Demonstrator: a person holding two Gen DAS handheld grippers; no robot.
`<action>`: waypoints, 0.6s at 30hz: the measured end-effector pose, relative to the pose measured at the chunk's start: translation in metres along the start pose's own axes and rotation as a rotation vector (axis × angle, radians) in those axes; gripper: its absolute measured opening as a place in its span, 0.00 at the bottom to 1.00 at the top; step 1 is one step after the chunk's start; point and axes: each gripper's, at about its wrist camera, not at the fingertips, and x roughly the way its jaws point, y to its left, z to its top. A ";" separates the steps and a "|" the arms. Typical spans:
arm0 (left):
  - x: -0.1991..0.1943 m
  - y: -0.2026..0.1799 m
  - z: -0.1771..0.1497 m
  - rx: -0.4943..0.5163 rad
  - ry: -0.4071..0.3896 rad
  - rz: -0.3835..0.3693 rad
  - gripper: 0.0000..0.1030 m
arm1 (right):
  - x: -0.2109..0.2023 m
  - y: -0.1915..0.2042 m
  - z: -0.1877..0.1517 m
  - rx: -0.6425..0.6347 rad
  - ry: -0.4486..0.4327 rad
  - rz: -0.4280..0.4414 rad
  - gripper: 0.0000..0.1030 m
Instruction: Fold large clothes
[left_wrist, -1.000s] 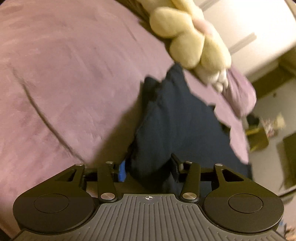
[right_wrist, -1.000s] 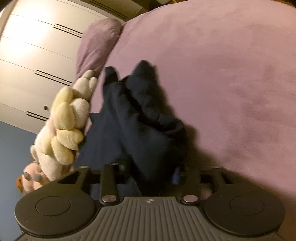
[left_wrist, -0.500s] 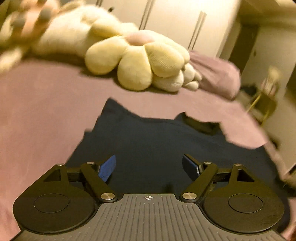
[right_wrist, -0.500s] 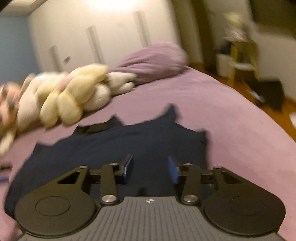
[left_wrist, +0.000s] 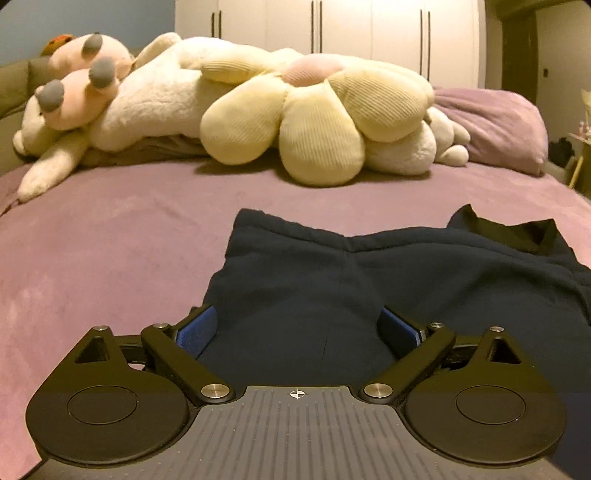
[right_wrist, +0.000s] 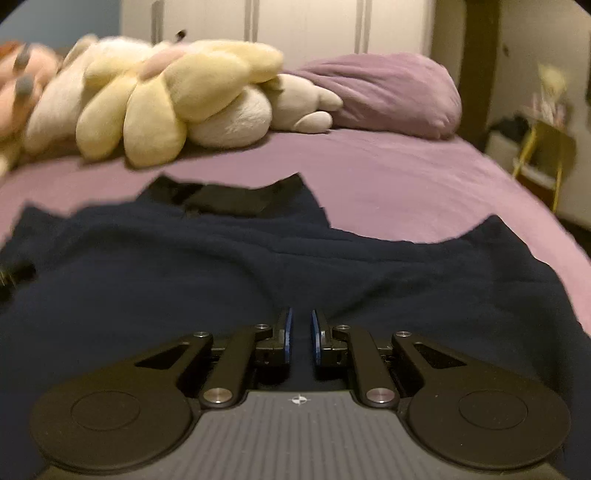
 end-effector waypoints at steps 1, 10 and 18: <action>0.000 0.001 0.002 -0.001 0.002 0.002 0.97 | 0.002 0.002 -0.002 -0.014 -0.003 -0.008 0.12; 0.012 0.031 0.008 -0.127 0.085 -0.008 1.00 | -0.028 -0.073 0.011 0.089 -0.084 -0.108 0.25; 0.014 0.029 0.006 -0.127 0.094 -0.015 1.00 | -0.021 -0.144 -0.023 0.271 -0.035 -0.237 0.33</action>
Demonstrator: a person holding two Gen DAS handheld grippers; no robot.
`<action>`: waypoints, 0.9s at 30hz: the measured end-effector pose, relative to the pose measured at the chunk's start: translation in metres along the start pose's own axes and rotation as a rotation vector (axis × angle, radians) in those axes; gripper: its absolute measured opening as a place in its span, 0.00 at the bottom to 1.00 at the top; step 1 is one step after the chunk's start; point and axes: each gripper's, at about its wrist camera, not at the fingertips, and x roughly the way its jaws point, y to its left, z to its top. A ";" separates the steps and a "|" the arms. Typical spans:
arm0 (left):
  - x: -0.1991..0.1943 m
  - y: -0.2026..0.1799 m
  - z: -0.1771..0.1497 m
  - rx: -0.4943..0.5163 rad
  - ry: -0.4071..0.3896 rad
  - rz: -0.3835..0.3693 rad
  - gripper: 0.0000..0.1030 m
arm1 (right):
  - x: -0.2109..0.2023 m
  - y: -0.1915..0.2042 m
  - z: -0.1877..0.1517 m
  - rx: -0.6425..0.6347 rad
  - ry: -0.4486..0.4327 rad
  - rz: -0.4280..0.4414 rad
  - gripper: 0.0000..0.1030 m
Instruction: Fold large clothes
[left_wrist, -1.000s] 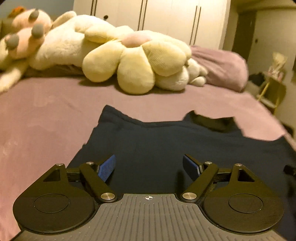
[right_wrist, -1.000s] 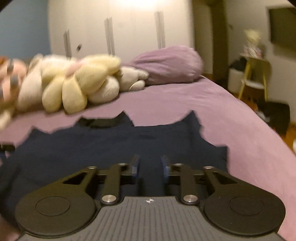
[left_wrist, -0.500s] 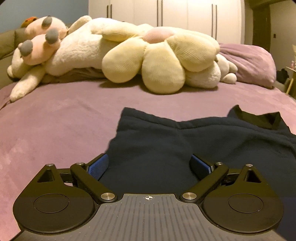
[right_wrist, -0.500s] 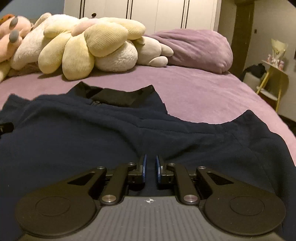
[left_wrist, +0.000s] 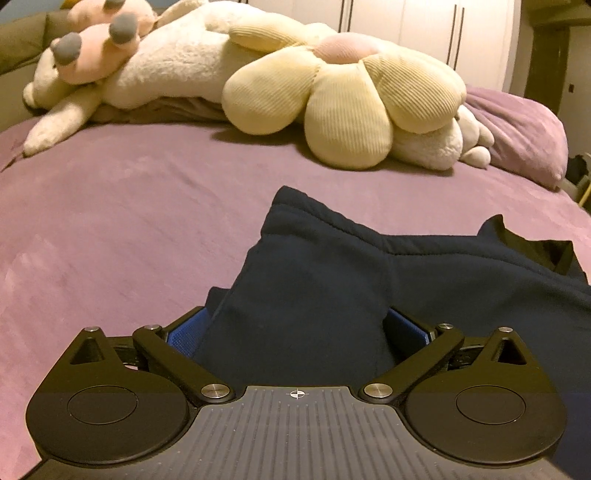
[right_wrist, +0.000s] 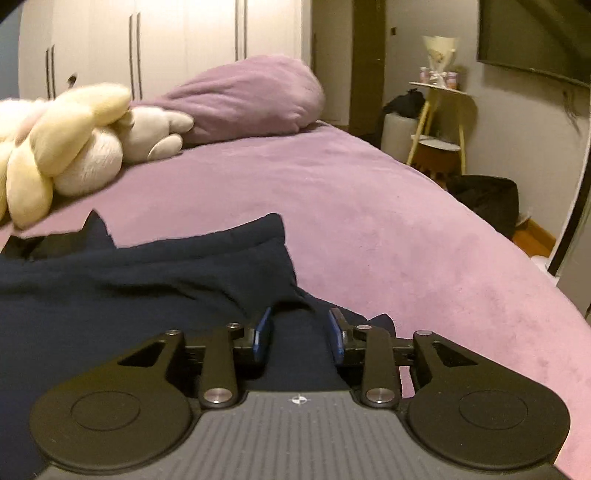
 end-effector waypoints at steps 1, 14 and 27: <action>0.000 0.001 0.000 -0.005 0.001 -0.005 1.00 | 0.000 0.003 -0.001 -0.015 -0.004 -0.013 0.33; 0.011 0.007 -0.001 -0.056 0.024 -0.042 1.00 | 0.011 0.001 -0.006 -0.003 -0.014 -0.005 0.35; -0.067 0.082 -0.017 -0.076 0.103 -0.104 1.00 | -0.082 0.000 -0.002 0.043 -0.136 0.062 0.38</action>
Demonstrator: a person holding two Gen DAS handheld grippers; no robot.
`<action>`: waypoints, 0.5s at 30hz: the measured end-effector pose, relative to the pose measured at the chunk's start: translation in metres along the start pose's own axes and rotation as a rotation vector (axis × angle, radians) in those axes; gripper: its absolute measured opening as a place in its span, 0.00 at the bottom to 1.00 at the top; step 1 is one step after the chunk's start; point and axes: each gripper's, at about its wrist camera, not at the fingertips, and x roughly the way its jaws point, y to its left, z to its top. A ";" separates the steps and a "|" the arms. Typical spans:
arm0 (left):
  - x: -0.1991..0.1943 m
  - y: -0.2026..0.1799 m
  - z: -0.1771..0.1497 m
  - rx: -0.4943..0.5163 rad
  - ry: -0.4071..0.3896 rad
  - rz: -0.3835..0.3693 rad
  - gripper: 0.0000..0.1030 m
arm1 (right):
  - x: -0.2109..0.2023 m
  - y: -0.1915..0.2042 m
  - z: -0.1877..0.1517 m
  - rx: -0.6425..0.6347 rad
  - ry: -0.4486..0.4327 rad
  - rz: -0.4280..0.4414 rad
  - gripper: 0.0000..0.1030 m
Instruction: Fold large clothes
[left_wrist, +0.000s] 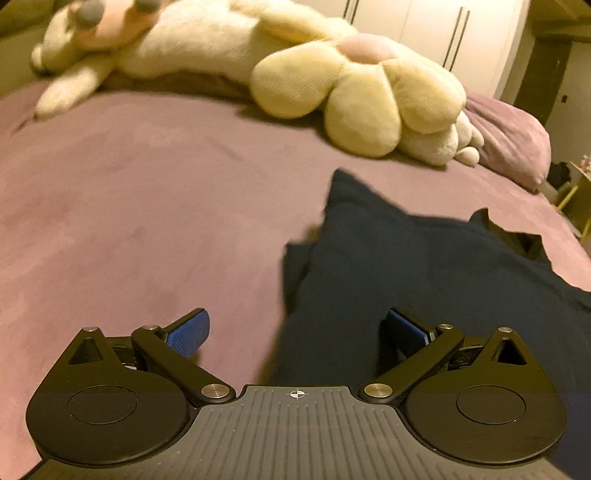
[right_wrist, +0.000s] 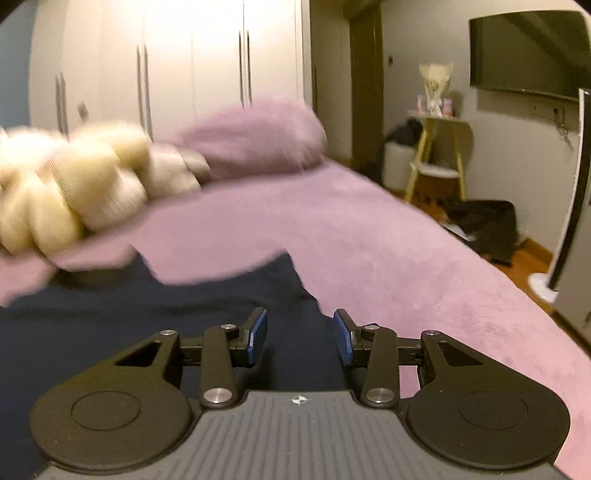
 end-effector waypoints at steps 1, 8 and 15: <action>-0.005 0.009 -0.003 -0.030 0.026 -0.038 1.00 | -0.017 0.000 -0.004 0.012 -0.019 0.029 0.40; -0.007 0.040 -0.019 -0.206 0.139 -0.213 1.00 | -0.083 0.044 -0.039 -0.091 0.032 0.253 0.68; 0.015 0.044 -0.017 -0.256 0.194 -0.292 1.00 | -0.084 0.087 -0.048 -0.102 0.131 0.335 0.52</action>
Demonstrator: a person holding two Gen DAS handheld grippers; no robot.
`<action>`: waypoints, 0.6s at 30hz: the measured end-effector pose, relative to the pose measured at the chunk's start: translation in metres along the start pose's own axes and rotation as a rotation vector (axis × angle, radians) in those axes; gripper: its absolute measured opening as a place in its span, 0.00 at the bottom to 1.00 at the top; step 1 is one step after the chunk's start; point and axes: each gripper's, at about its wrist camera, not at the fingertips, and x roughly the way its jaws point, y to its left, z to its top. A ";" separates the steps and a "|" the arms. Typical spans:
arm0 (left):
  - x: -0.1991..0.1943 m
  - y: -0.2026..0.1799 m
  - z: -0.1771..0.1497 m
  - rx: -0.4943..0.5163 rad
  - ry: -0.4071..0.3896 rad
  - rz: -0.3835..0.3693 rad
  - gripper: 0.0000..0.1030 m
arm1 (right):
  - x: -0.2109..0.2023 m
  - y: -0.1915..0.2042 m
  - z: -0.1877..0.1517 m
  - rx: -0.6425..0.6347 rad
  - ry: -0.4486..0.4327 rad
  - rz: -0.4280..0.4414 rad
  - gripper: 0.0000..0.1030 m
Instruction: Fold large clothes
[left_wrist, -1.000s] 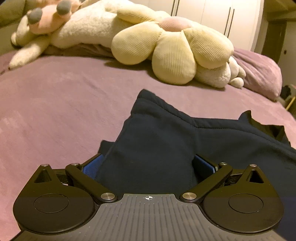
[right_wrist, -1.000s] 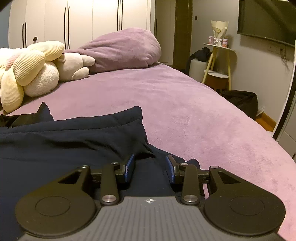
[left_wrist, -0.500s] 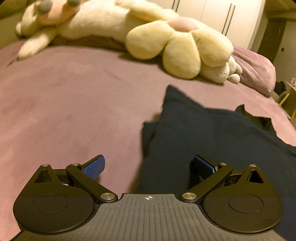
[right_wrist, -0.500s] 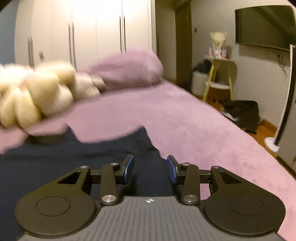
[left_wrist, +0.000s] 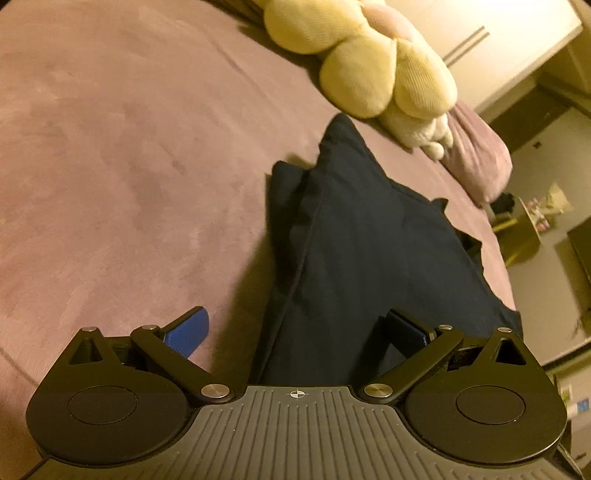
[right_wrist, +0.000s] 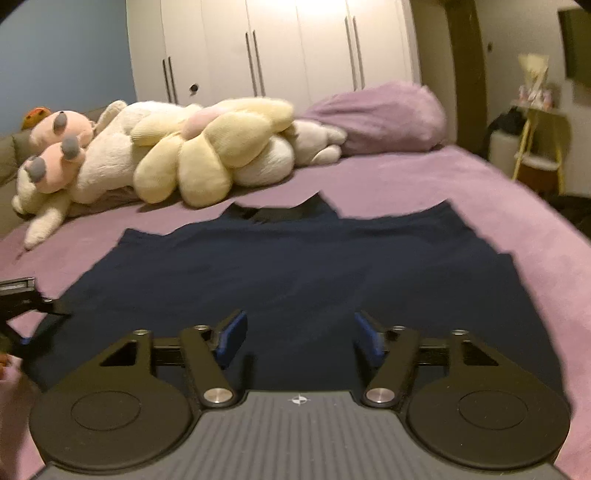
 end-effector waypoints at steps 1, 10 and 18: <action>0.002 -0.001 0.002 0.009 0.008 -0.011 0.95 | 0.004 0.006 0.000 -0.011 0.029 -0.010 0.45; 0.022 0.008 0.010 -0.096 0.096 -0.162 0.62 | 0.034 0.029 0.000 -0.023 0.119 -0.070 0.26; 0.006 0.001 0.013 -0.137 0.081 -0.213 0.39 | 0.028 0.031 0.001 -0.008 0.130 -0.080 0.20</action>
